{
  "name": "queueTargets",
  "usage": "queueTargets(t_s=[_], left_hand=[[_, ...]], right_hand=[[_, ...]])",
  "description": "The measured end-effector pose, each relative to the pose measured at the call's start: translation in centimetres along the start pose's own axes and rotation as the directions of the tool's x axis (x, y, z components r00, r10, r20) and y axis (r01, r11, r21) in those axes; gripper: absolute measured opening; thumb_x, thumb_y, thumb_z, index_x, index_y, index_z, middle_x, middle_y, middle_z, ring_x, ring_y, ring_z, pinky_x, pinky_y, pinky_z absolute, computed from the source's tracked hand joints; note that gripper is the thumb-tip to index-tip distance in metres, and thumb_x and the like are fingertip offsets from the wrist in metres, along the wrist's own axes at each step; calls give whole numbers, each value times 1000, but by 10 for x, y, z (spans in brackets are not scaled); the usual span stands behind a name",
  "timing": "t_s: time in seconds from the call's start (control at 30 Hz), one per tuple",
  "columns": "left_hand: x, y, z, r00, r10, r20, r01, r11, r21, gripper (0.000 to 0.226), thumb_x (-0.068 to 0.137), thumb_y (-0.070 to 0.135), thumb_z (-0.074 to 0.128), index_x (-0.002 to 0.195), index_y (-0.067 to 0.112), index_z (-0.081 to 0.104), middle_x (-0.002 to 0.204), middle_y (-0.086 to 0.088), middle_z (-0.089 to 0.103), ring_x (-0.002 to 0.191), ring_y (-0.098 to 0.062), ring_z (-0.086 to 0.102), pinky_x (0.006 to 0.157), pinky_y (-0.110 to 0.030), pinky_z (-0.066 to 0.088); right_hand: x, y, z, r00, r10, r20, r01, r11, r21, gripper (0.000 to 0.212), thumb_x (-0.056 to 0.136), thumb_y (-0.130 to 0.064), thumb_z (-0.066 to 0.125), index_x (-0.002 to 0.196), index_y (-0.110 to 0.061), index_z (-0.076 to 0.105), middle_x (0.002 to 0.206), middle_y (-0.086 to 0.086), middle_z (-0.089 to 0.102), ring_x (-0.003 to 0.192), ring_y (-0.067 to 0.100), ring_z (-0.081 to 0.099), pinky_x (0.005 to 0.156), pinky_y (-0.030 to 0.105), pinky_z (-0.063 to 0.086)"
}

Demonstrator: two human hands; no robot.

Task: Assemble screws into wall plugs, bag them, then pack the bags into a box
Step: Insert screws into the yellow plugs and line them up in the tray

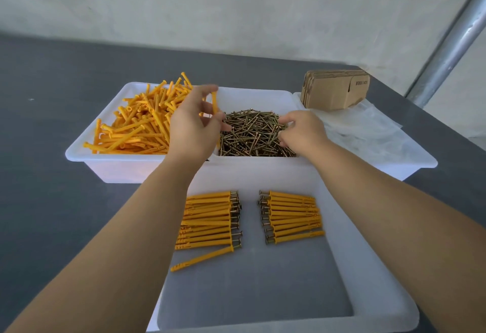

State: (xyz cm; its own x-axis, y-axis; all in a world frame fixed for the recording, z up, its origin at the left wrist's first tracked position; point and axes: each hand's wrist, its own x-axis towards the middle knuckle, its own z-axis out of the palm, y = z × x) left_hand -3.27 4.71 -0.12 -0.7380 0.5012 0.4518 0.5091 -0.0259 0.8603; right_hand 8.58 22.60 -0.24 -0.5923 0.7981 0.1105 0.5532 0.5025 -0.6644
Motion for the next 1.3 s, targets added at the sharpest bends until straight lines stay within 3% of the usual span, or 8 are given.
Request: queueTargets(t_s=[0.13,0.33,0.63,0.7,0.87,1.03,1.2,1.3], left_hand=[[-4,4,8,995,-13,98,20,997,-78,26,99,5,51,118,21,59,85,-8,66,61,-16,70,59,-39,60],[-8,3,15,989,12,150,-9,1000,-18,19,99,7,51,107,19,64,82,1,71,54,-18,48,52,-33,44],[-17,7,27,959,-46,281,64,996,-56,18,100,7,51,109,15,65,83,-3,73,52,-11,42,51,-26,37],[-16,8,28,963,-44,266,75,991,-108,18,100,5,50,109,12,64,81,2,71,50,-7,43,52,-24,36],[-13,7,26,968,-93,231,118,988,-97,29,95,-3,47,108,14,67,74,10,65,55,-3,49,53,-20,39],[-16,7,26,965,-130,227,143,989,-42,30,95,-1,48,108,16,68,75,3,63,56,-11,49,50,-22,40],[-18,12,24,953,-152,262,188,975,-120,20,98,5,54,104,13,71,78,-3,72,67,-11,69,58,-23,55],[-20,14,25,926,-157,344,224,961,-164,20,97,5,57,110,10,71,91,-4,76,81,-12,73,68,-25,59]], right_hand=[[-12,2,-8,990,2,-143,41,954,296,27,90,-12,65,71,-30,70,71,-6,73,68,7,72,69,23,56],[-23,-8,-8,975,220,-32,-107,591,800,11,98,-20,60,90,-13,60,80,3,75,72,14,75,49,22,51],[-38,-22,-8,965,-53,258,-248,140,958,8,103,-13,48,97,-9,52,90,16,75,87,25,75,66,30,60],[-42,-21,-7,955,-117,272,-247,190,950,7,100,-4,51,104,-8,54,93,16,75,89,25,75,71,32,60],[-54,-17,1,936,-241,256,-63,603,795,18,92,5,60,104,-7,68,86,6,73,76,17,72,66,26,57],[-56,-13,-5,878,-373,300,93,747,659,26,89,4,65,106,-17,68,86,2,76,83,19,75,76,34,61],[-53,-12,-6,931,-321,174,126,731,671,43,88,4,66,122,-22,61,85,3,73,83,23,75,78,32,58],[-47,-9,-7,983,-180,26,97,641,761,78,89,3,66,152,-28,30,90,9,71,92,26,74,84,35,59]])
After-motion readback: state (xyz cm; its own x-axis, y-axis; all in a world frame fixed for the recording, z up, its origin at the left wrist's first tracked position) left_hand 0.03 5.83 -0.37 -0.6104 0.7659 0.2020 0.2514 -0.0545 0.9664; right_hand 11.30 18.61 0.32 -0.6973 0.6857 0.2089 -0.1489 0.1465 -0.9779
